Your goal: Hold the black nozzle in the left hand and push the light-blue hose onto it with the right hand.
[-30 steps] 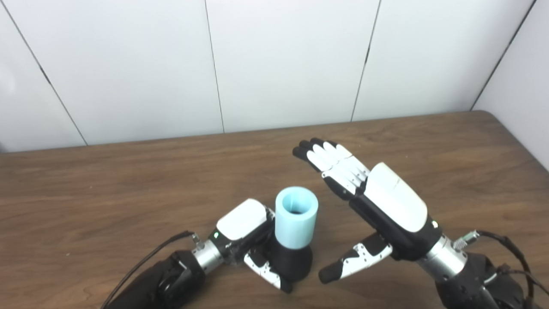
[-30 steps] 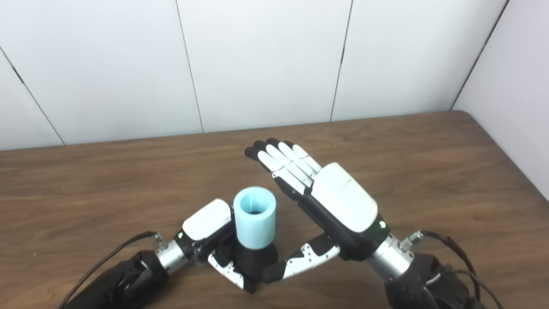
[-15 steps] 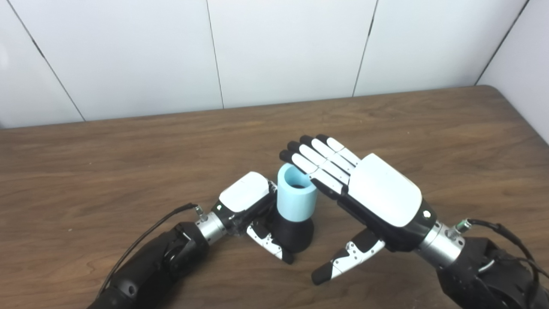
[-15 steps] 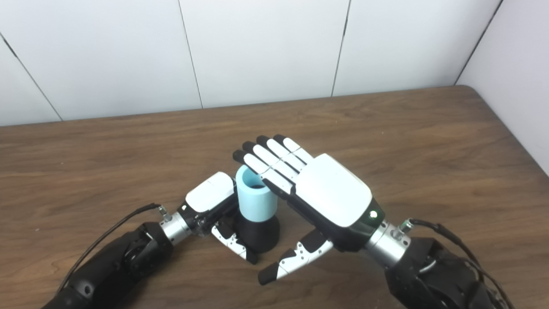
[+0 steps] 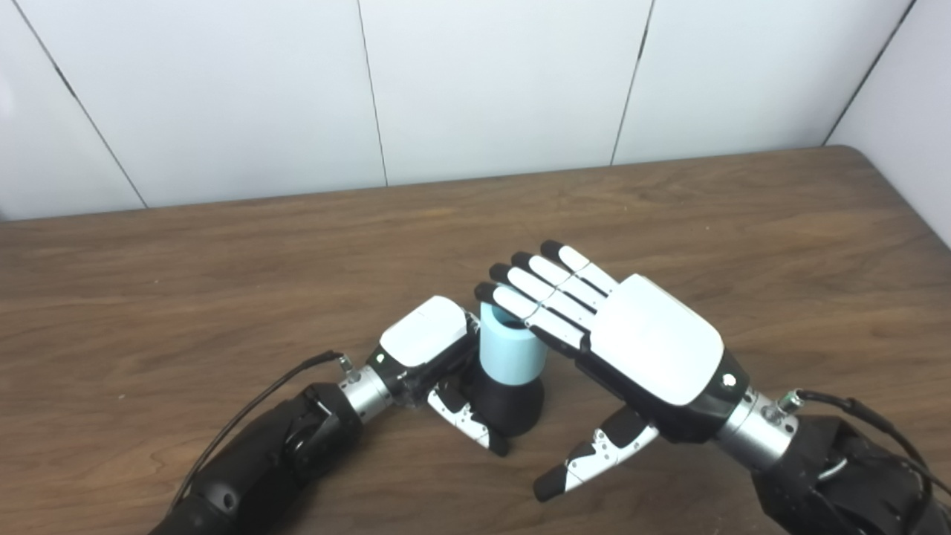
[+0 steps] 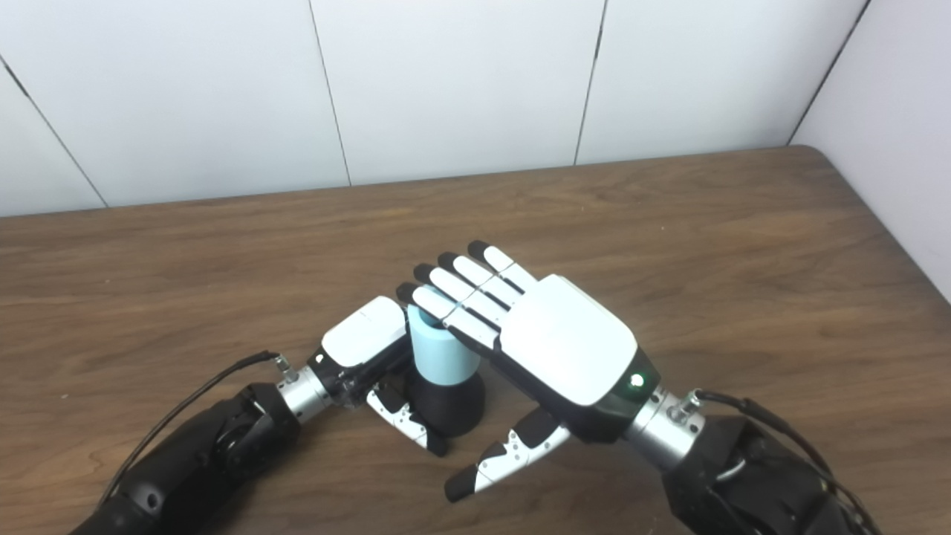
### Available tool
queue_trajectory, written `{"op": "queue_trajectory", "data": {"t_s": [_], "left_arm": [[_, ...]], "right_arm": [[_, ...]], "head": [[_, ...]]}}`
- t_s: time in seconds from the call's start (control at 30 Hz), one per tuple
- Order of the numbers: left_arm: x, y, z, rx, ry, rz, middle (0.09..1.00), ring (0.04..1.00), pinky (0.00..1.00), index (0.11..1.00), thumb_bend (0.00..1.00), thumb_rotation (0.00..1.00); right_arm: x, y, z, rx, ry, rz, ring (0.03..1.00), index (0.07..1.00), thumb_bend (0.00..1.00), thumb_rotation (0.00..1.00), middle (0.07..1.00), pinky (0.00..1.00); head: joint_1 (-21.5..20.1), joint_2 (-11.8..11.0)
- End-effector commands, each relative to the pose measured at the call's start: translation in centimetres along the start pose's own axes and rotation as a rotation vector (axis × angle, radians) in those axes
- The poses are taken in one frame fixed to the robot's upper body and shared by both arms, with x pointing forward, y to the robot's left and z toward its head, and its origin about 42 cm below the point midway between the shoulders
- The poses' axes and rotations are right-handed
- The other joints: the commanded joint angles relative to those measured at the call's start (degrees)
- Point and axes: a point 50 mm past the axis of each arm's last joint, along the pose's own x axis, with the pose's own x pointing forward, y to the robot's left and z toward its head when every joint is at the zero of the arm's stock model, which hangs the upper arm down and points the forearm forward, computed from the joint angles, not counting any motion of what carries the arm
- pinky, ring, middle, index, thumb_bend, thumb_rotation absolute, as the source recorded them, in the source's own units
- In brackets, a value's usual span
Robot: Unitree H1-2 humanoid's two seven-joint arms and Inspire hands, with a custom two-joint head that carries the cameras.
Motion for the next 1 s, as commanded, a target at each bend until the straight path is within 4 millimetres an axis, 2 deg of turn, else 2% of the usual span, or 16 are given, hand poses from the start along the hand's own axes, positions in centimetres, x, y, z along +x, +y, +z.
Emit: {"op": "queue_trajectory", "data": {"t_s": [0.0,0.37,0.43,0.57,0.8,0.97], "left_arm": [[-7.5,-8.5,-1.7,-0.015,0.163,-0.413,0.471,0.190,0.14,0.485,0.52,0.00],[-7.8,-8.7,-1.7,-0.033,0.160,-0.420,0.471,0.164,0.12,0.485,0.53,0.00],[-7.9,-8.7,-1.7,-0.043,0.162,-0.424,0.471,0.198,0.16,0.485,0.52,0.00],[-8.0,-8.8,-1.7,-0.041,0.158,-0.427,0.472,0.236,0.20,0.485,0.52,0.00],[-8.0,-8.8,-1.7,-0.043,0.158,-0.423,0.471,0.193,0.15,0.485,0.52,0.00],[-8.1,-8.9,-1.7,-0.042,0.156,-0.420,0.471,0.195,0.16,0.485,0.52,0.00]], "right_arm": [[0.2,-0.8,0.4,-0.018,-0.029,-0.048,0.957,0.932,0.93,0.94,0.953,1.00],[-0.1,0.8,0.6,-0.036,-0.021,0.095,0.945,0.920,0.93,0.93,0.938,1.00],[-0.2,1.3,0.6,-0.044,-0.017,0.133,0.987,0.952,0.91,0.95,0.975,1.00],[-0.5,2.4,0.7,-0.049,-0.013,0.182,0.998,0.963,0.91,0.96,0.996,1.00],[-0.7,3.4,1.1,0.009,-0.012,0.265,1.000,0.981,0.92,1.00,1.000,1.00],[-0.8,3.7,1.2,0.023,-0.014,0.282,1.000,0.973,0.92,1.00,1.000,1.00]], "head": [[0.0,-0.3],[0.3,-0.5],[0.4,-0.6],[0.5,-0.8],[0.5,-0.9],[0.5,-0.9]]}}
